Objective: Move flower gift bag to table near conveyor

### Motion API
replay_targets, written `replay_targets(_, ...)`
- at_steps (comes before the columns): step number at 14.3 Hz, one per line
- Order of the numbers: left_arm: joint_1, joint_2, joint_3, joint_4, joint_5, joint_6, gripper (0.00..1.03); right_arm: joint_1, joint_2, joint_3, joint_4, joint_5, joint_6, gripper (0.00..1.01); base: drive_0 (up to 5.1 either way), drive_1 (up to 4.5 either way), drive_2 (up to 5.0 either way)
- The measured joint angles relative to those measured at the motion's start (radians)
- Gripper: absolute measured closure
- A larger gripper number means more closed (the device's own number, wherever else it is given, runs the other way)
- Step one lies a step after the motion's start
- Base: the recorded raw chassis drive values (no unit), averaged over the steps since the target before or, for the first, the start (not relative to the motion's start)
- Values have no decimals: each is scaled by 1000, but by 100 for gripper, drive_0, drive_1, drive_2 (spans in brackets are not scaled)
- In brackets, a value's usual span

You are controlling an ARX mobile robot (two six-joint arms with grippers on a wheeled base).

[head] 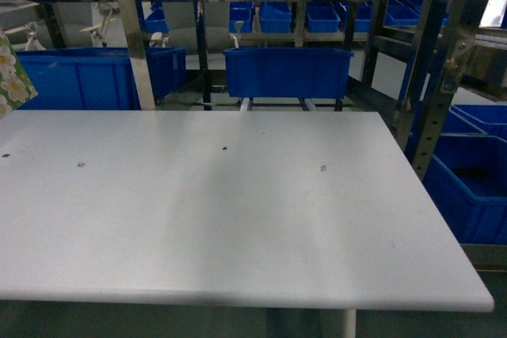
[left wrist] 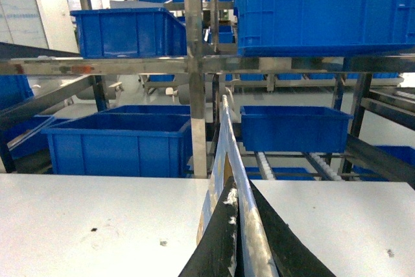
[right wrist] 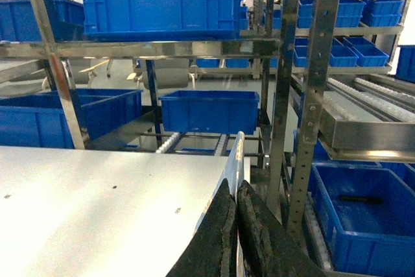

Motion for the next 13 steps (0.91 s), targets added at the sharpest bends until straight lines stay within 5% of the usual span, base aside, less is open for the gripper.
replay_targets(13, 0, 1, 0, -2, 0, 0, 101, 0, 4, 0, -2, 0, 0, 98, -452, 404, 65)
